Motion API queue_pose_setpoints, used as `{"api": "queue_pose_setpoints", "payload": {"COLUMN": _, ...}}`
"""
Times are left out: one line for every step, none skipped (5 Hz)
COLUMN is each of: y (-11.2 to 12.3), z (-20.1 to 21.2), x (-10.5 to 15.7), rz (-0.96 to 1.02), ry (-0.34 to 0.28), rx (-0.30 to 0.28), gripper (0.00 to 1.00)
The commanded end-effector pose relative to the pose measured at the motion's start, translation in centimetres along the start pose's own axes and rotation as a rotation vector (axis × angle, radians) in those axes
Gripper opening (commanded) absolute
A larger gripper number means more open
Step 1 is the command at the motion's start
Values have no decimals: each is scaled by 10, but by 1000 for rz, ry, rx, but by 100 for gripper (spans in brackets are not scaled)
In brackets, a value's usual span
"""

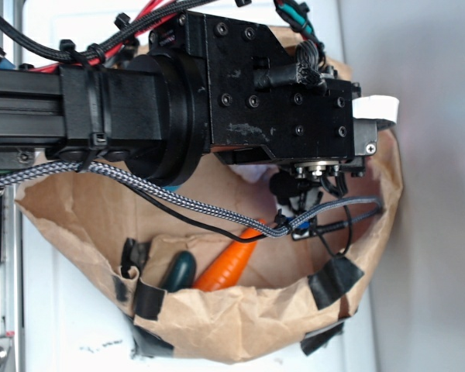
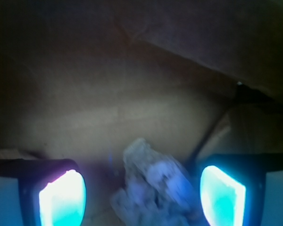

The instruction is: Grab the white paper.

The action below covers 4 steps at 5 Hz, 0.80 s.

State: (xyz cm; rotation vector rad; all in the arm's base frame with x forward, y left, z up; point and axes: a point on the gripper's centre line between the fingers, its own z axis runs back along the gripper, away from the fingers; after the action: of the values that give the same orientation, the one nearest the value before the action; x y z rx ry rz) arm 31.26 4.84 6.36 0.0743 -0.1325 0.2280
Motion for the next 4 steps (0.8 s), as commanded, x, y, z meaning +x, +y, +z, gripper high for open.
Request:
{"api": "queue_pose_setpoints", "payload": {"y": -5, "z": 6, "x": 0, "rz": -85, "ry": -71, "rx": -77, "gripper": 100}}
{"api": "queue_pose_setpoints", "payload": {"y": -2, "z": 1, "x": 5, "rz": -67, "ry": -50, "rx": -18, "gripper": 100}}
{"api": "queue_pose_setpoints", "payload": {"y": 2, "z": -6, "x": 5, "rz": -64, "ry": -62, "rx": 37, "gripper": 100}}
{"api": "queue_pose_setpoints", "payload": {"y": 0, "z": -12, "x": 7, "rz": -59, "ry": -42, "rx": 64, "gripper": 100}}
